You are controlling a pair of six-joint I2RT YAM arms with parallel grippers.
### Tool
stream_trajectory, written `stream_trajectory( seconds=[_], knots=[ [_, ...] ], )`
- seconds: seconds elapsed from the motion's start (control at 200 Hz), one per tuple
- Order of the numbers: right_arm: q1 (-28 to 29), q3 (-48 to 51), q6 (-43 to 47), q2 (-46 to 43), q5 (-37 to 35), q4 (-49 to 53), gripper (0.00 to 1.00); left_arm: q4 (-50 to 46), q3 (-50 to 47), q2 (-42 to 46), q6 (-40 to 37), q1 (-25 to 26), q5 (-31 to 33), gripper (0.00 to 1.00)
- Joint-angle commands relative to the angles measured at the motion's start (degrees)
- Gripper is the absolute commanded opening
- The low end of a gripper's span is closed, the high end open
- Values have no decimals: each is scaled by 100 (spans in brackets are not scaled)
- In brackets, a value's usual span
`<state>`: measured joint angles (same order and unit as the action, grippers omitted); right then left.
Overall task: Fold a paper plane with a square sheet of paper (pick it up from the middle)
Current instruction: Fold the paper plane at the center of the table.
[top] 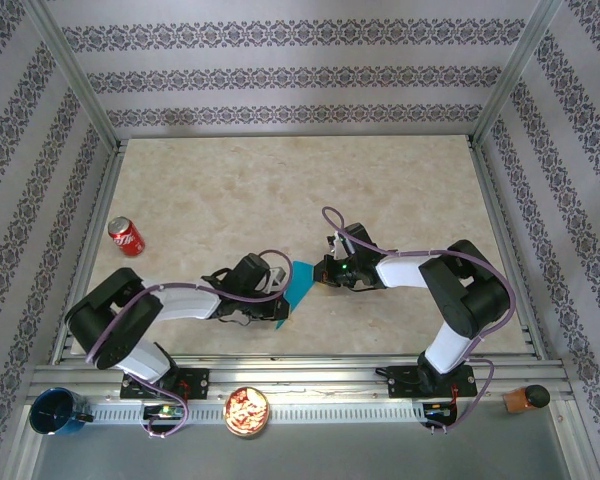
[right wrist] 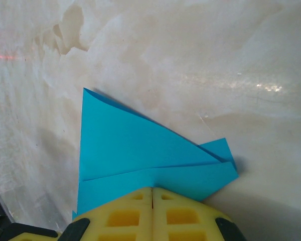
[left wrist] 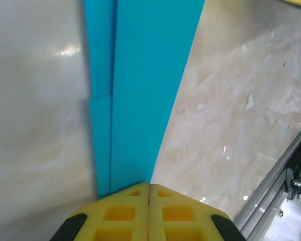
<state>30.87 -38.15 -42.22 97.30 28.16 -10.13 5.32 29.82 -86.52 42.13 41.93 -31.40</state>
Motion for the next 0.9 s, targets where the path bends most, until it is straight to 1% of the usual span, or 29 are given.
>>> stream_trajectory(
  seconds=[0.0, 0.15, 0.35, 0.59, 0.699, 0.799, 0.894],
  knots=[
    [-11, 124, 4, 351, -452, 495, 0, -1266, -287, 222, -18, 61, -180, 7],
    [-11, 106, 3, 360, -461, 495, 0, -1512, -413, 422, -175, 61, -332, 7],
    [-7, 80, 5, 387, -452, 503, 0, -2131, -364, 619, -433, 61, -143, 7],
    [-3, 62, 12, 369, -455, 530, 0, -2333, -356, 965, -583, 78, -244, 6],
    [-2, 45, 12, 369, -461, 543, 0, -2517, -262, 1398, -542, 80, 51, 5],
    [-2, 28, 20, 377, -461, 530, 0, -2235, -231, 1741, -275, 65, 339, 5],
    [5, -56, 69, 395, -393, 595, 0, -1552, -123, 1661, -10, 30, 284, 7]
  ],
)
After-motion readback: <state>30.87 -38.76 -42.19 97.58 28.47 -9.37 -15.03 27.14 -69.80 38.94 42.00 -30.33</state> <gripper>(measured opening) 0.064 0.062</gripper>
